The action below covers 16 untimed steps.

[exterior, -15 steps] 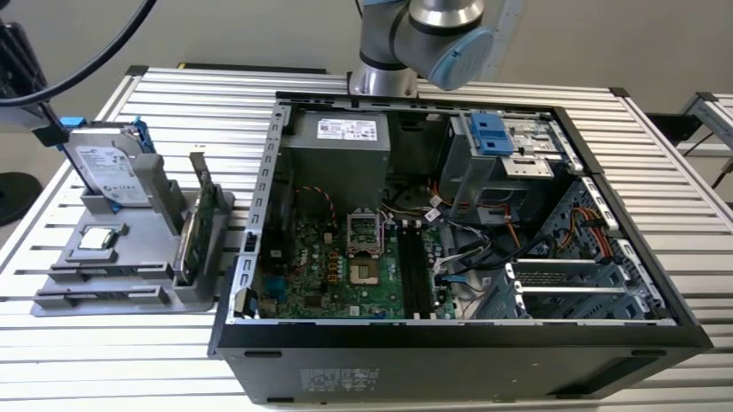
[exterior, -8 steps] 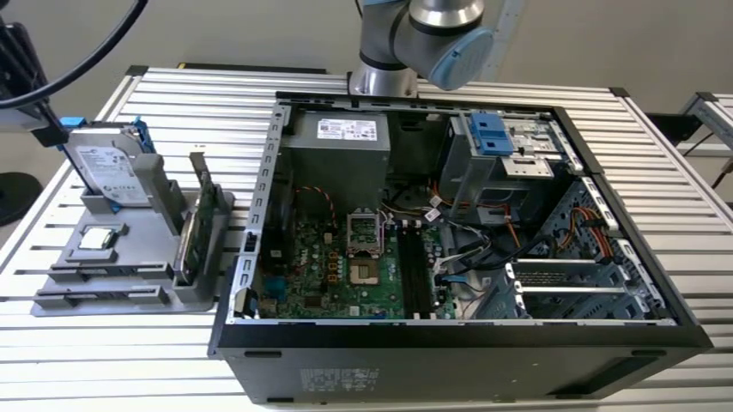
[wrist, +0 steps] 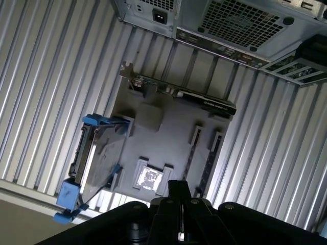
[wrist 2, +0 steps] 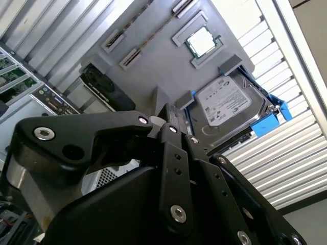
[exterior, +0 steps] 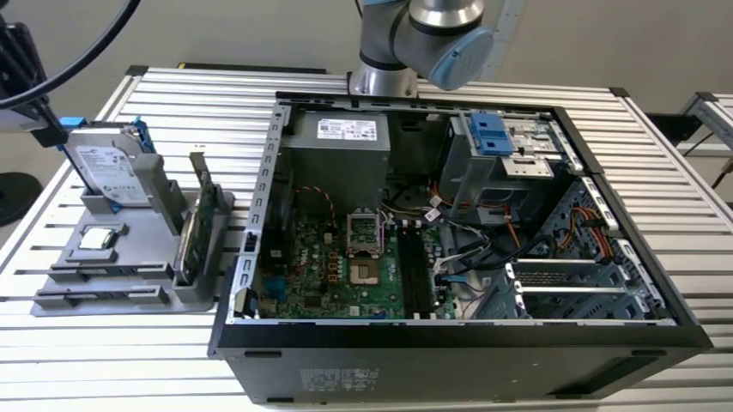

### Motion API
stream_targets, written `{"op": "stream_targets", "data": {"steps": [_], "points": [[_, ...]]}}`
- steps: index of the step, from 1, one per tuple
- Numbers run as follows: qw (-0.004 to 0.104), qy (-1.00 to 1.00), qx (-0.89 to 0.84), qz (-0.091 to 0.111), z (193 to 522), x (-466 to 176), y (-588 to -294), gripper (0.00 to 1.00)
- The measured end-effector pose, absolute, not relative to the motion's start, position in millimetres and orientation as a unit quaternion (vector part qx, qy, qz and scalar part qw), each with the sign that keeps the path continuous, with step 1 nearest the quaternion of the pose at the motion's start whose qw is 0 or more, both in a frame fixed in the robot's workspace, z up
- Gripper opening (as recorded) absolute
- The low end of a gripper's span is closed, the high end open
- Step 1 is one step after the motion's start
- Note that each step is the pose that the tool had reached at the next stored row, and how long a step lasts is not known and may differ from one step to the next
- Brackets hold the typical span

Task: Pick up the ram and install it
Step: 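Reach for the ram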

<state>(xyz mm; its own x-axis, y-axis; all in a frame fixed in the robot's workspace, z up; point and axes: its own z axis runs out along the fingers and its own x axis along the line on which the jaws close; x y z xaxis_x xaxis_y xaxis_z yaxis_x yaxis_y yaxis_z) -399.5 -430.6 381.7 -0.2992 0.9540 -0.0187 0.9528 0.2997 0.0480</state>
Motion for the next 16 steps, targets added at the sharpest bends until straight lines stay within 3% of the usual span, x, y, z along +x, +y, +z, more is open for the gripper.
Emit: {"op": "stream_targets", "data": {"steps": [16], "points": [[0.022, 0.781, 0.624, 0.013, 381.7, -400.4, -430.5, 0.00]]}}
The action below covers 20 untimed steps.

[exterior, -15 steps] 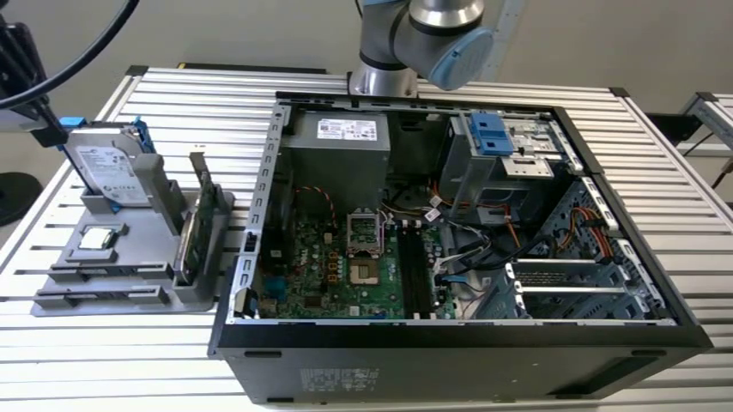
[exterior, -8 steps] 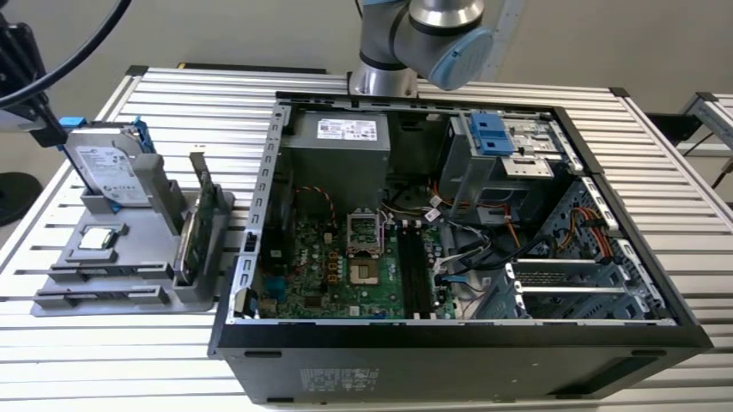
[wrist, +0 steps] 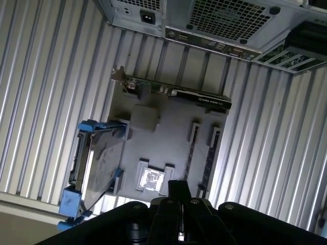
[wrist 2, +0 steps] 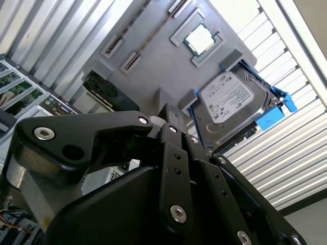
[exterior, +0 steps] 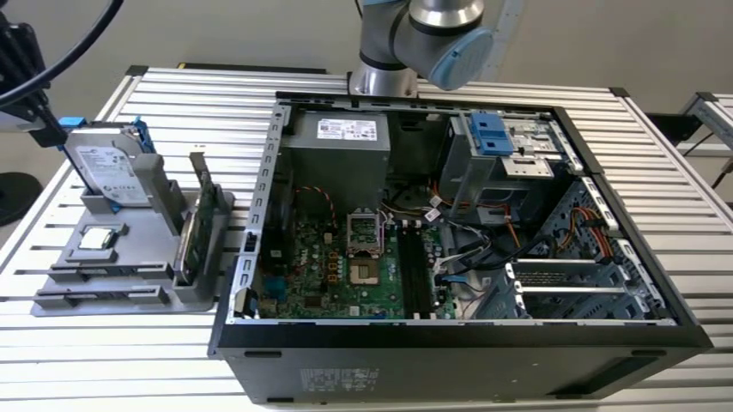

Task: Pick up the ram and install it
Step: 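Reach for the ram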

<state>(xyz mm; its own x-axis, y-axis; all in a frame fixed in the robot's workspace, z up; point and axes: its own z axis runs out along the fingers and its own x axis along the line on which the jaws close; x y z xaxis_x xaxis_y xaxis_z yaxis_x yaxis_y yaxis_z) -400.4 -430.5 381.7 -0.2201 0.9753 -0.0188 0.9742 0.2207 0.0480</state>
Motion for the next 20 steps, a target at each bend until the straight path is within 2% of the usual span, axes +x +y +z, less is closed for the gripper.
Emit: {"op": "stream_targets", "data": {"steps": [16, 17, 20], "points": [[0.022, 0.776, 0.630, 0.013, 381.7, -400.6, -430.5, 0.00], [0.022, 0.776, 0.630, 0.013, 381.7, -400.6, -430.5, 1.00], [0.022, 0.776, 0.631, 0.013, 381.7, -400.5, -430.5, 1.00]]}}
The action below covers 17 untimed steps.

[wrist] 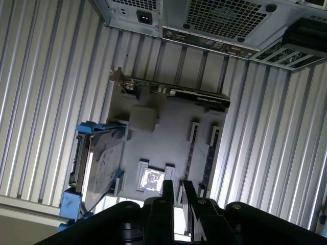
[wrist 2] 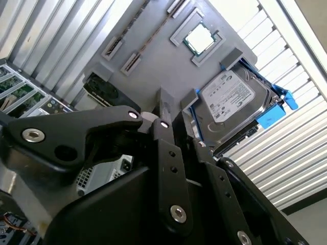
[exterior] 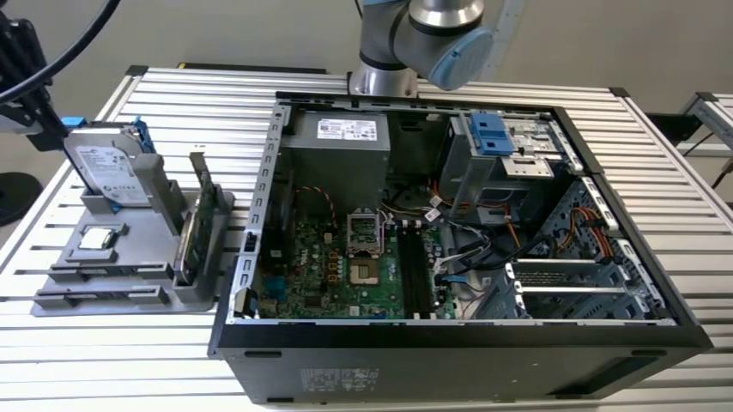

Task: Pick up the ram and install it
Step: 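Reach for the ram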

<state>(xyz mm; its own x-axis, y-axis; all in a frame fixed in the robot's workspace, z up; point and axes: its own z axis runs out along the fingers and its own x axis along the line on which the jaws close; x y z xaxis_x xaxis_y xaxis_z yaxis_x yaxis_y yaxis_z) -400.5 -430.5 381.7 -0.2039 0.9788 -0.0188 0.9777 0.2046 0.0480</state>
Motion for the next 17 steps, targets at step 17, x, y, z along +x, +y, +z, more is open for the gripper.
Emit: {"op": "stream_targets", "data": {"steps": [17], "points": [[0.004, 0.761, 0.648, -0.003, 381.0, -400.6, -430.9, 1.00]]}}
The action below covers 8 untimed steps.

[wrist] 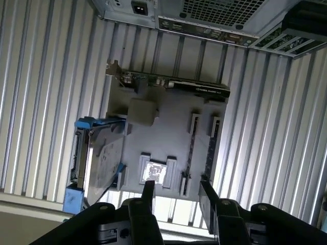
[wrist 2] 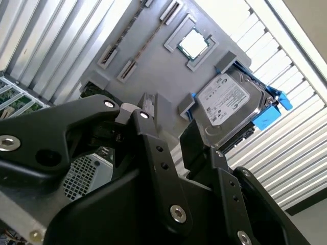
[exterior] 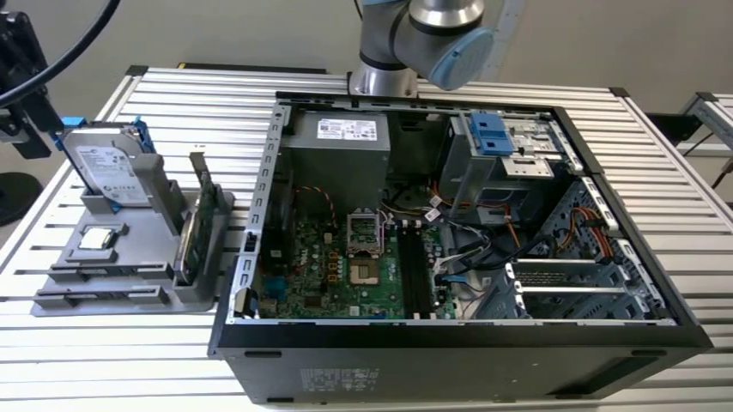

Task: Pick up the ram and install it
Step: 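Reach for the ram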

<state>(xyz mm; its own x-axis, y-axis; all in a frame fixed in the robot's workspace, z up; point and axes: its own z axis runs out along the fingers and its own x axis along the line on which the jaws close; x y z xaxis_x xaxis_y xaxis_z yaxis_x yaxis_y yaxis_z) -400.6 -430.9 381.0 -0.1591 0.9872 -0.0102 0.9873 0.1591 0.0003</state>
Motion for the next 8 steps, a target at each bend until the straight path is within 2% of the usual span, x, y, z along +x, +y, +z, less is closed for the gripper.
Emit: {"op": "stream_targets", "data": {"steps": [3, 8], "points": [[-0.003, 0.756, 0.654, -0.009, 380.1, -400.6, -431.3, 1.00], [-0.005, 0.748, 0.663, -0.011, 379.9, -400.7, -432.0, 1.00]]}}
